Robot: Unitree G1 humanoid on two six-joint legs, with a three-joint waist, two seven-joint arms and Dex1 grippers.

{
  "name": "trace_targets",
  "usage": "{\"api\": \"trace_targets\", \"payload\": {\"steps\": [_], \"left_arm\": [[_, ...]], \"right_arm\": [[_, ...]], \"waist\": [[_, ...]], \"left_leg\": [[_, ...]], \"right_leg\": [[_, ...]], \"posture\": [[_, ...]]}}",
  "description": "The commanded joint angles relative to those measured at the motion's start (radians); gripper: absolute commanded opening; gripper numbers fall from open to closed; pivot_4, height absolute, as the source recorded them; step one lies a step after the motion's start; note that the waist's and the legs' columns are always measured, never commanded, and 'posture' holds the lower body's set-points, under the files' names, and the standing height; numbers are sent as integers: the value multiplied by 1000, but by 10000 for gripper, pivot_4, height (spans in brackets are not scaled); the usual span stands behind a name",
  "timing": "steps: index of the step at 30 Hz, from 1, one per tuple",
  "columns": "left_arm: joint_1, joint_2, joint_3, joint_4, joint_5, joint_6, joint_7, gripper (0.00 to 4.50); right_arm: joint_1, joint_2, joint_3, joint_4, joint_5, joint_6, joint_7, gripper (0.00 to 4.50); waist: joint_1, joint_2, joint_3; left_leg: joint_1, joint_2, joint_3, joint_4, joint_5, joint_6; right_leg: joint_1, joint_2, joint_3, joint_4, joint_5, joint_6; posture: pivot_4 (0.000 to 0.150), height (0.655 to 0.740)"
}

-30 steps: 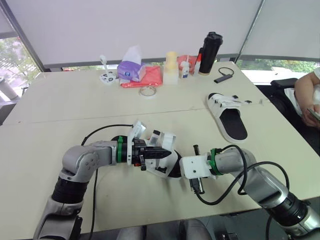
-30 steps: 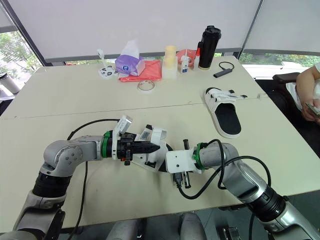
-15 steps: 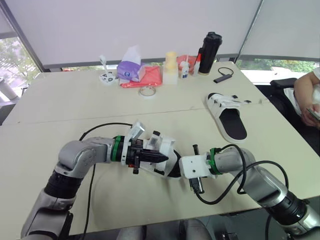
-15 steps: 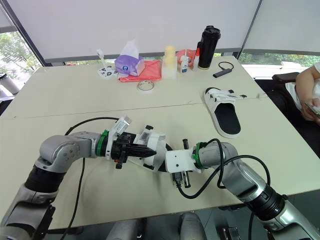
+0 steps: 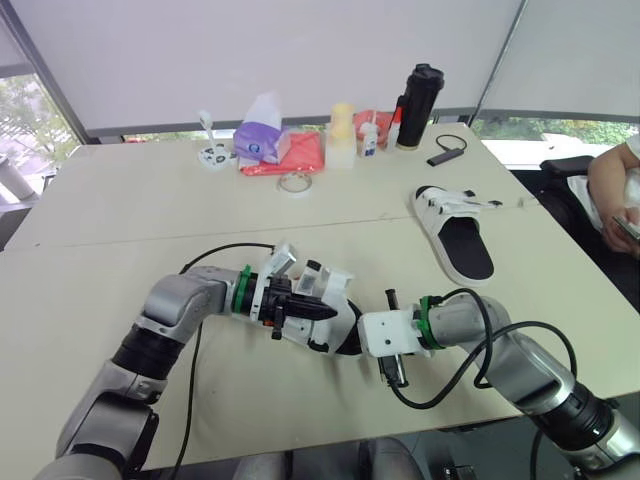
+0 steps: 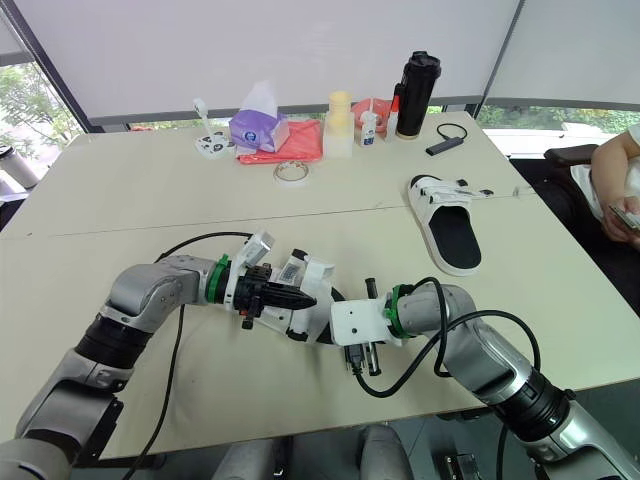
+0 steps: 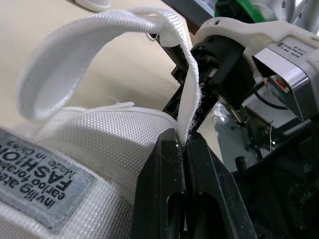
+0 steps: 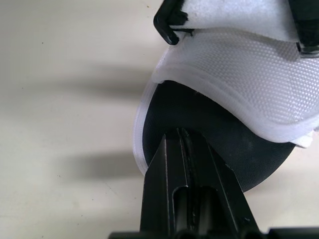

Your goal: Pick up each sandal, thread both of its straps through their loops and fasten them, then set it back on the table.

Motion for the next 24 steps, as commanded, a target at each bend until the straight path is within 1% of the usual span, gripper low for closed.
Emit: {"api": "trace_targets", "payload": {"steps": [1,10,16,20,24], "left_arm": [[-6,2,-16,-17,8,-4,-35,251],[7,29,-43,-70,2,6,-109,251],[25,44,-48,-76,38,-30,-112,251],[50,80,-78,-114,66,-60,-141,251],[71,94,-89,-129,85,-75,-135,251]], "right_arm": [[30,-13,38,22,-19,24,15,0],[31,-12,40,20,-21,24,17,0],[35,-13,40,14,-21,27,16,0],[36,-12,40,16,-20,25,15,0],[35,-10,40,19,-21,23,14,0]], "waist": [[0,0,0],[0,0,0],[1,0,0],[0,0,0],[0,0,0]], "left_leg": [[0,0,0,0,0,0],[0,0,0,0,0,0],[0,0,0,0,0,0],[0,0,0,0,0,0],[0,0,0,-1,0,0]], "right_leg": [[0,0,0,0,0,0],[0,0,0,0,0,0],[0,0,0,0,0,0],[0,0,0,0,-1,2],[0,0,0,-1,-1,1]], "posture": [[1500,7400],[1500,7400],[1500,7400],[1500,7400],[1500,7400]]}}
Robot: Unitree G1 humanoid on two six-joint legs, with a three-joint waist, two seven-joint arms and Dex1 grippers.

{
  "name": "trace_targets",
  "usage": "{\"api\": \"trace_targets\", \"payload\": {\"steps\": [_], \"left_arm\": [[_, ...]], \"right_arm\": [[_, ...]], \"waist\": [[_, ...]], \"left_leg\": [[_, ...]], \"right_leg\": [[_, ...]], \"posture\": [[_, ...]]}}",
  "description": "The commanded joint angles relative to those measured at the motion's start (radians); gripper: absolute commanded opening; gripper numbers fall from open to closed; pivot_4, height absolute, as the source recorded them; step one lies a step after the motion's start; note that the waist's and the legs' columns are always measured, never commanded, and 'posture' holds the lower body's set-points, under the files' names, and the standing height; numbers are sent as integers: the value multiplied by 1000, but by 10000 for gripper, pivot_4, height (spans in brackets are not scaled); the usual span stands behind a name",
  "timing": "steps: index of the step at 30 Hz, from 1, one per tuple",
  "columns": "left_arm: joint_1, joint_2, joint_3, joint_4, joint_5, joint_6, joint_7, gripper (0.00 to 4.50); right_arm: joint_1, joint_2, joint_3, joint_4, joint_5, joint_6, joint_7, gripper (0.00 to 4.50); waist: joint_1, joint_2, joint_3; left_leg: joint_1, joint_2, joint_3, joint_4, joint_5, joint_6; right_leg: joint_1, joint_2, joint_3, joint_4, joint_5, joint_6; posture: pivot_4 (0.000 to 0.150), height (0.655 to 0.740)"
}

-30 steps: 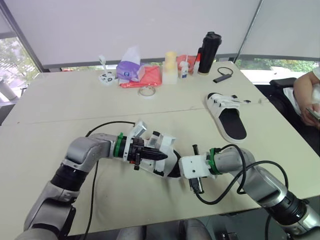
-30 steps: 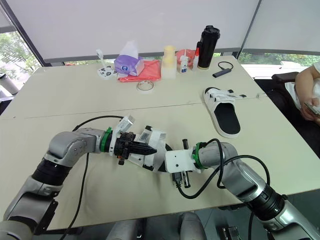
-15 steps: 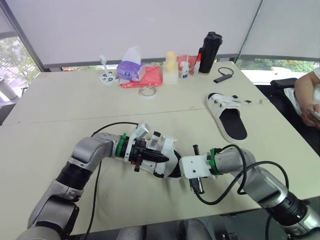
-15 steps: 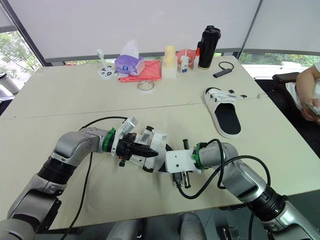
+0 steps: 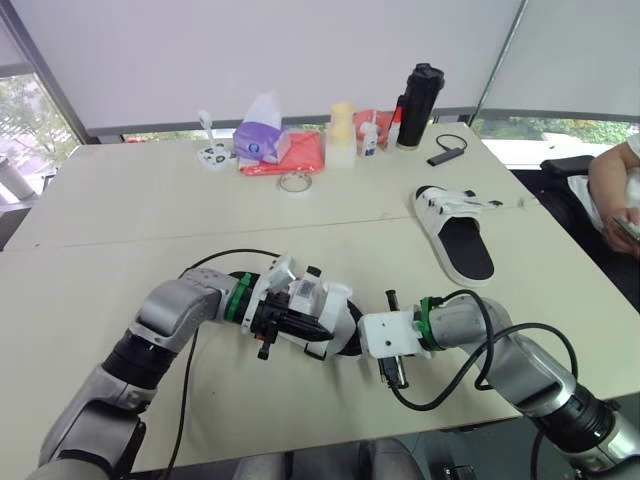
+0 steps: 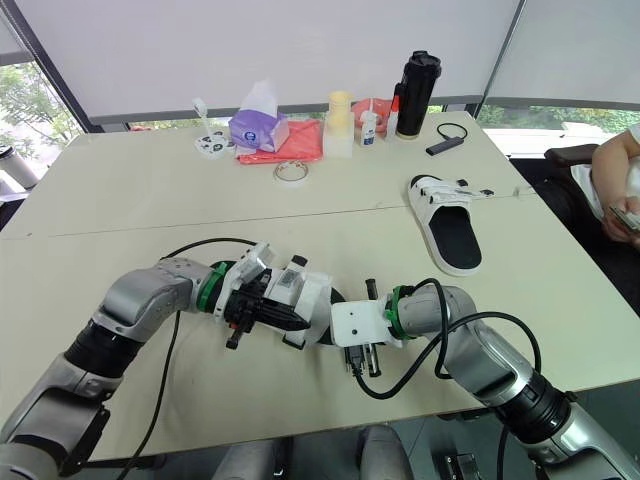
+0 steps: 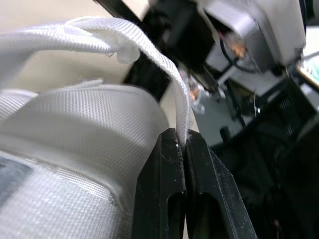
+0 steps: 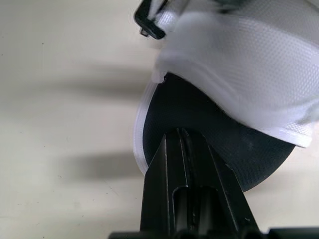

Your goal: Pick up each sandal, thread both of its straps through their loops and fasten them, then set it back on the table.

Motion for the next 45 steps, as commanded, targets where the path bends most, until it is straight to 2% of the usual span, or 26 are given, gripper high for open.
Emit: {"api": "trace_targets", "payload": {"steps": [1,8,9,10,12,17,18,24,33,40,45], "left_arm": [[22,19,-15,-12,40,-30,8,251],[30,7,16,8,33,-32,32,251],[30,6,18,9,30,-28,32,5641],[30,7,21,11,26,-23,32,8577],[29,8,28,11,19,-16,31,17814],[37,29,49,-18,10,-11,42,43192],[41,37,52,-28,10,-12,38,44606],[104,118,133,-100,-38,-5,23,44606],[184,170,283,-166,-135,40,68,44606],[326,227,312,-244,-149,16,58,44606],[378,211,280,-227,-121,-10,62,44606]], "right_arm": [[26,-10,43,28,-19,21,17,0],[26,-9,46,31,-19,18,17,0],[25,-9,47,33,-19,17,18,0],[24,-9,47,34,-19,16,18,0],[23,-9,47,36,-19,13,18,0],[22,-9,47,39,-20,12,19,0],[22,-9,47,39,-20,12,19,0],[21,-9,48,39,-19,14,15,0],[13,-5,50,50,-20,7,15,0],[9,-6,51,60,-19,-2,15,0],[7,-6,54,65,-23,-8,15,0]], "waist": [[0,0,0],[0,0,0],[0,0,0],[0,0,0],[0,0,0],[0,0,0],[0,0,0],[-1,1,0],[-1,1,0],[-1,1,0],[-1,1,0]], "left_leg": [[0,0,0,0,0,0],[0,0,0,0,0,0],[0,0,0,0,0,0],[0,0,0,0,0,0],[0,0,0,0,0,0],[0,0,0,0,0,0],[0,0,0,0,0,0],[0,0,0,0,0,0],[0,1,0,0,0,0],[0,1,0,-2,0,0],[0,1,0,-2,0,-1]], "right_leg": [[0,0,0,0,0,0],[0,0,0,0,-1,1],[0,0,0,0,-1,1],[0,0,0,0,-1,1],[0,0,0,0,-1,1],[0,0,0,0,-1,1],[0,0,0,0,-1,1],[0,0,0,0,-1,1],[-1,0,0,0,-1,1],[-2,0,0,0,-1,0],[-2,-1,0,-1,-1,0]], "posture": [[1500,7400],[1500,7400],[1500,7400],[1500,7400],[1500,7400],[1500,7400],[1500,7400],[1500,7400],[1500,7400],[1500,7400],[1500,7400]]}}
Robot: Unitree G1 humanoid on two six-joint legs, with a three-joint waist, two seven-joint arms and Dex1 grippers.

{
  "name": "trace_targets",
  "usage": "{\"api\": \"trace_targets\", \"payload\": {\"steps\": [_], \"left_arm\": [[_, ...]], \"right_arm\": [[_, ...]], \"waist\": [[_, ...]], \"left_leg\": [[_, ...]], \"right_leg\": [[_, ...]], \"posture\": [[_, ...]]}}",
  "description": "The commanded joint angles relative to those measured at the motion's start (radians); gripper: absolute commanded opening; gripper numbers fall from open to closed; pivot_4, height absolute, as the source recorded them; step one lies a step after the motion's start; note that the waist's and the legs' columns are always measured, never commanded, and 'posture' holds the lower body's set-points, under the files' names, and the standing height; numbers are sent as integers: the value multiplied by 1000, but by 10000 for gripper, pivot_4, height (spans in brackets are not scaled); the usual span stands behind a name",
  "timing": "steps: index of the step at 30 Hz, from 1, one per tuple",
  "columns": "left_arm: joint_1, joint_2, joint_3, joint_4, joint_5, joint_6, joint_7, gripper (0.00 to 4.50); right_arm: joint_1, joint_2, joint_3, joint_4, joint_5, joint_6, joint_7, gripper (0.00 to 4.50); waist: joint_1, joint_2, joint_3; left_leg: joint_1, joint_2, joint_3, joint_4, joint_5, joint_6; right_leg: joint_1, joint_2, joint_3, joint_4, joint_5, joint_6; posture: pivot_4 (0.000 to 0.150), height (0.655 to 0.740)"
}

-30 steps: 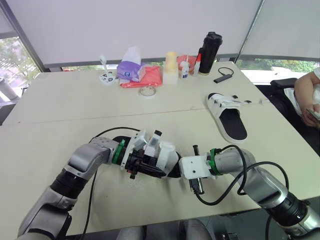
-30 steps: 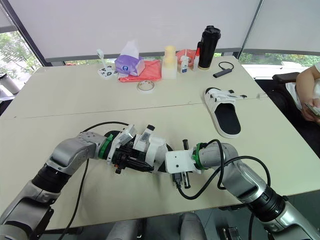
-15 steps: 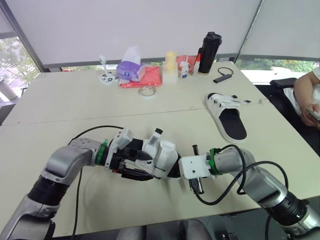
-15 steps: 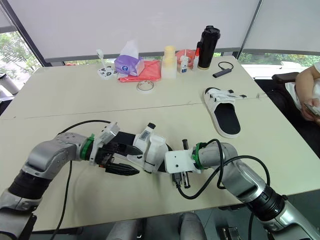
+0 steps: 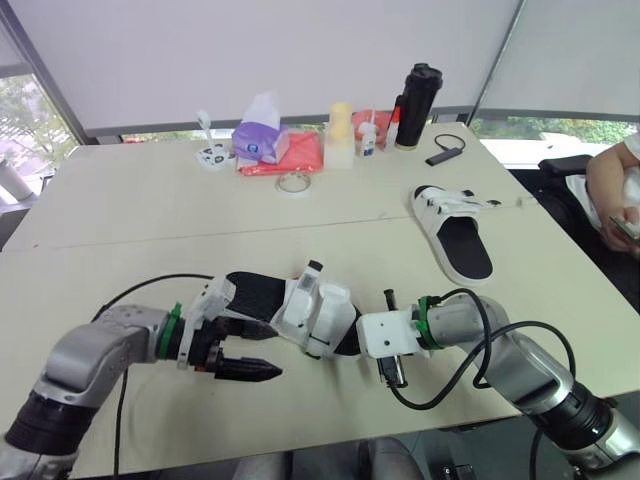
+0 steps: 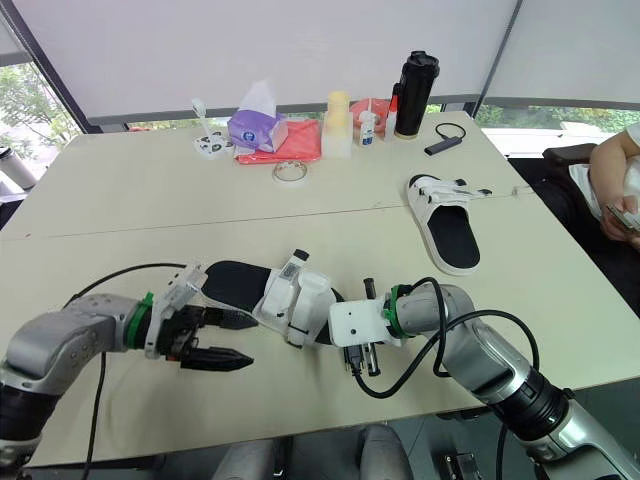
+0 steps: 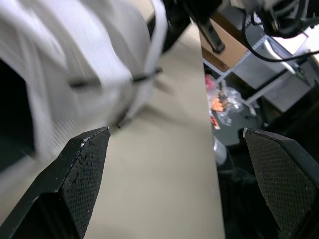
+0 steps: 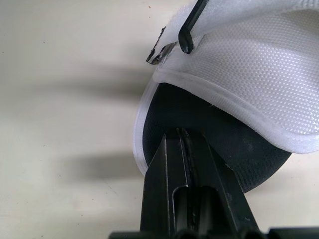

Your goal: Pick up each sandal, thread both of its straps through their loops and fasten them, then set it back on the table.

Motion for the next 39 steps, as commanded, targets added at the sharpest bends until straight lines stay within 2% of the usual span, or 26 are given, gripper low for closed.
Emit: {"api": "trace_targets", "payload": {"steps": [1,10,22,28,39], "left_arm": [[1,-12,-11,6,6,-33,1,44606],[-43,-140,-168,127,128,-123,33,44606],[-88,-235,-209,159,156,-116,56,44606],[-71,-232,-237,75,129,-79,29,44606],[-99,-255,-242,113,137,-63,54,44606]], "right_arm": [[20,-6,43,50,-24,9,15,0],[19,-5,46,50,-28,9,13,0],[27,-2,42,36,-33,21,14,0],[32,-3,38,29,-34,27,16,0],[38,-3,36,23,-35,31,16,0]], "waist": [[0,0,0],[1,0,0],[4,1,-3],[2,0,-3],[2,0,-3]], "left_leg": [[0,0,0,0,0,0],[0,0,1,-1,0,0],[4,0,0,-1,-1,-2],[5,0,0,-1,-2,-3],[2,0,1,-4,0,0]], "right_leg": [[0,0,0,0,0,0],[0,0,0,-1,0,0],[1,-1,0,-2,0,0],[3,-2,0,-4,0,0],[2,-1,0,-3,0,0]], "posture": [[1500,7400],[1500,7400],[1500,7400],[1500,7400],[1500,7400]]}}
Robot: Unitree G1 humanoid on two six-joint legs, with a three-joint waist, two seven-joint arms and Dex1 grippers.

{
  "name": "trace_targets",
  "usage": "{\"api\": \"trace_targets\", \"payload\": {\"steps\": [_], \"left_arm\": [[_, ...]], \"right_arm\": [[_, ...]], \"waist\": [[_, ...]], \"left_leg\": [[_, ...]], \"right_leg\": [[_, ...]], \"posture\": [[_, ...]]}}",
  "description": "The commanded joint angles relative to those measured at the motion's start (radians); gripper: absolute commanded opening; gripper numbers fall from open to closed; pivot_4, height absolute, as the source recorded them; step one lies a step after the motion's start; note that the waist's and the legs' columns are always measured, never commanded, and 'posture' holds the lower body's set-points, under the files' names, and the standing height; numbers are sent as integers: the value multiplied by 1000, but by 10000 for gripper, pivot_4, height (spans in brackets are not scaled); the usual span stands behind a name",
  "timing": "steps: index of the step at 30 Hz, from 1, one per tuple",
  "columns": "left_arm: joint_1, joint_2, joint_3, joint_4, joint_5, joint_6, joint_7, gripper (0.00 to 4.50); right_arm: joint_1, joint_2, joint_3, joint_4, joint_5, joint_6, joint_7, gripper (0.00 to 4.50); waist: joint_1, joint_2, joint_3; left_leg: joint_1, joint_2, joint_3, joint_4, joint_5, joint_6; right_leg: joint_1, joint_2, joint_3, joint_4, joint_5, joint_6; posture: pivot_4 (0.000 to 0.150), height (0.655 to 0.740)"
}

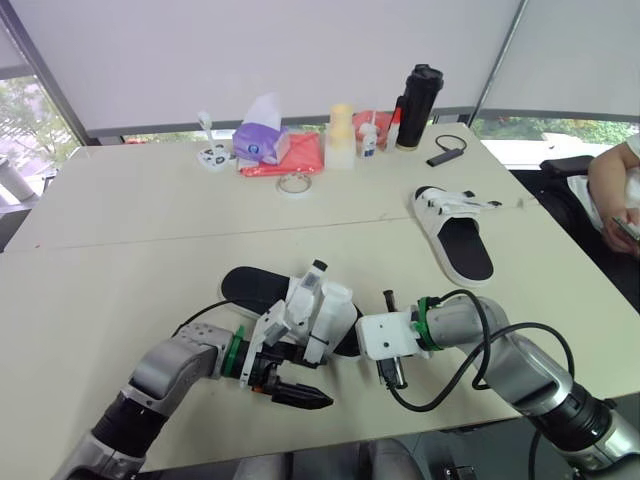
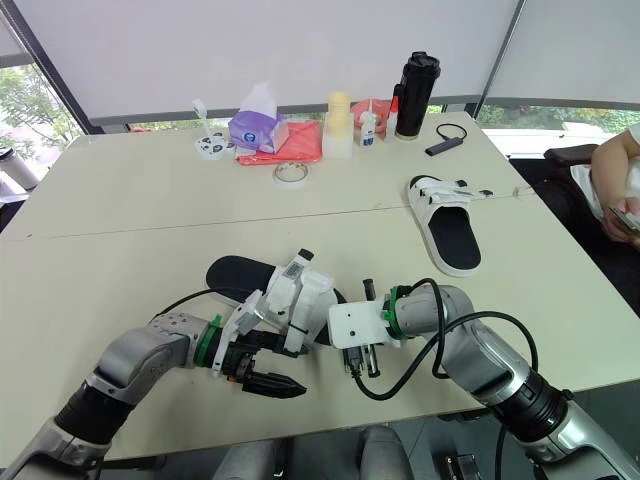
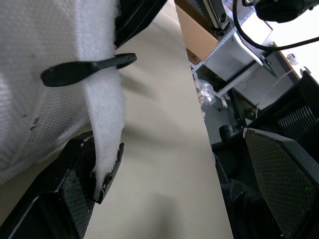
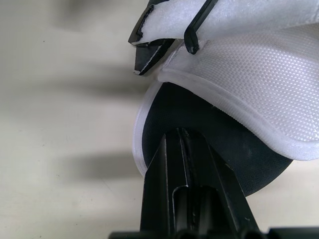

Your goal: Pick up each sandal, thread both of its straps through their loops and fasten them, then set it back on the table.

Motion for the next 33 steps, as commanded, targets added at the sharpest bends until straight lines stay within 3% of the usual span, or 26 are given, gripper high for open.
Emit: {"api": "trace_targets", "payload": {"steps": [1,3,6,13,26,33], "left_arm": [[-19,-10,11,7,-14,12,12,44606],[-23,-11,16,14,-16,15,13,44606],[-25,-7,24,12,-28,30,14,36585],[-21,8,48,-8,-65,62,14,1585],[13,101,89,-235,-152,108,23,699],[-64,43,199,-313,-307,202,142,699]], "right_arm": [[32,-9,35,32,-17,24,10,0],[33,-9,35,32,-17,23,9,0],[33,-8,35,35,-18,21,8,0],[30,-6,37,39,-18,18,9,0],[17,-5,41,56,-18,4,15,0],[15,-4,42,59,-19,0,17,0]], "waist": [[0,0,0],[0,0,0],[0,0,0],[0,0,0],[-1,0,0],[-1,-1,1]], "left_leg": [[0,0,0,0,0,0],[0,0,0,0,0,0],[0,0,0,0,0,0],[0,0,0,0,0,0],[-2,0,0,-1,0,0],[-2,0,-1,0,0,0]], "right_leg": [[0,0,0,0,0,0],[0,0,0,0,0,0],[0,0,0,0,0,0],[0,0,0,0,0,0],[-2,0,0,0,0,0],[-2,0,0,0,0,0]], "posture": [[1500,7400],[1500,7400],[1500,7400],[1500,7400],[1500,7400],[1500,7400]]}}
